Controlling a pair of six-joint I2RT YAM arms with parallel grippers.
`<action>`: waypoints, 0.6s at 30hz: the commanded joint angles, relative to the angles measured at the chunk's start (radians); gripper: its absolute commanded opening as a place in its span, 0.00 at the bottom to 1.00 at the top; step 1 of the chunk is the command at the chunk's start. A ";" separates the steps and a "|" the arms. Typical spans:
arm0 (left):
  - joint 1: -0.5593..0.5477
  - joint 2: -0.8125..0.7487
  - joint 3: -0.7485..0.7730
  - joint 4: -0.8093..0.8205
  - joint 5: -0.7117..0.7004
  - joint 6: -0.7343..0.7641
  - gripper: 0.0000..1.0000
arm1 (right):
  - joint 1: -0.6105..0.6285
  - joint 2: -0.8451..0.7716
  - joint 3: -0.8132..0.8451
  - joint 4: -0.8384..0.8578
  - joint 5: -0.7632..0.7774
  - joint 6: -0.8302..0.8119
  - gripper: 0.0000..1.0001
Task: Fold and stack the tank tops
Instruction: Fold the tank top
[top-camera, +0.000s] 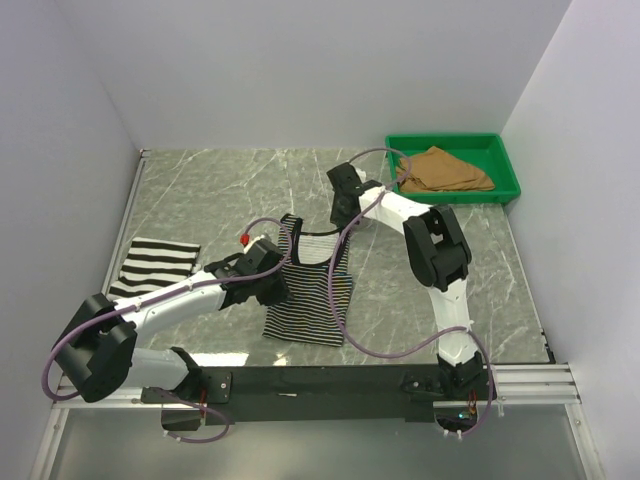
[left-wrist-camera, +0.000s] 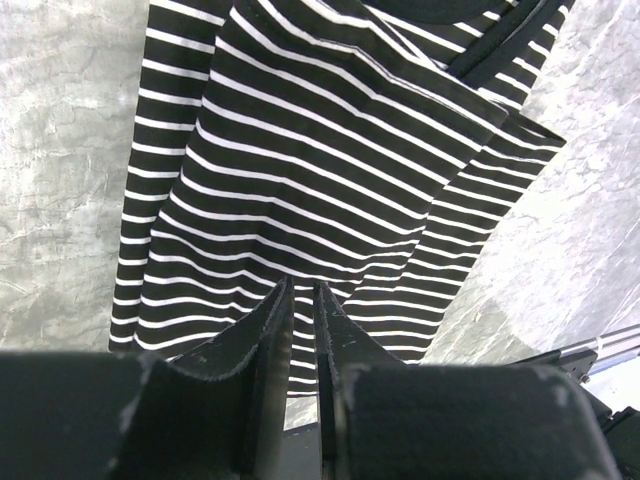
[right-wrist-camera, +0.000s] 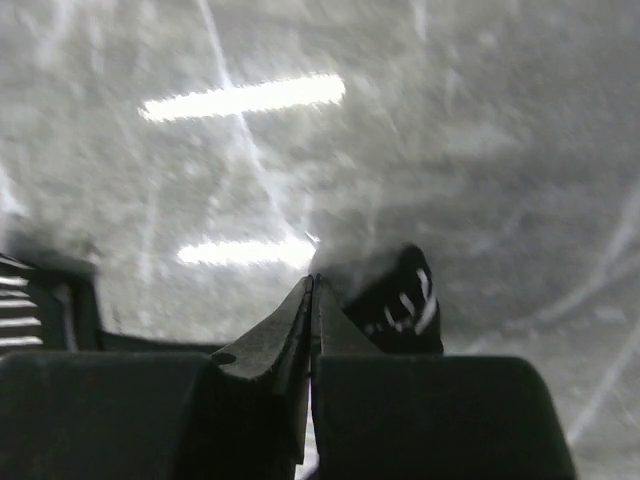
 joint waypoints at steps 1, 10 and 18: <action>0.007 0.001 0.014 0.032 0.007 0.016 0.20 | -0.011 0.054 0.048 0.026 -0.040 0.004 0.04; 0.065 0.010 0.029 0.056 0.027 0.040 0.20 | -0.048 0.047 0.088 0.091 -0.129 -0.030 0.05; 0.085 -0.043 0.041 0.007 -0.039 0.054 0.34 | -0.047 -0.197 0.061 0.057 -0.076 -0.056 0.23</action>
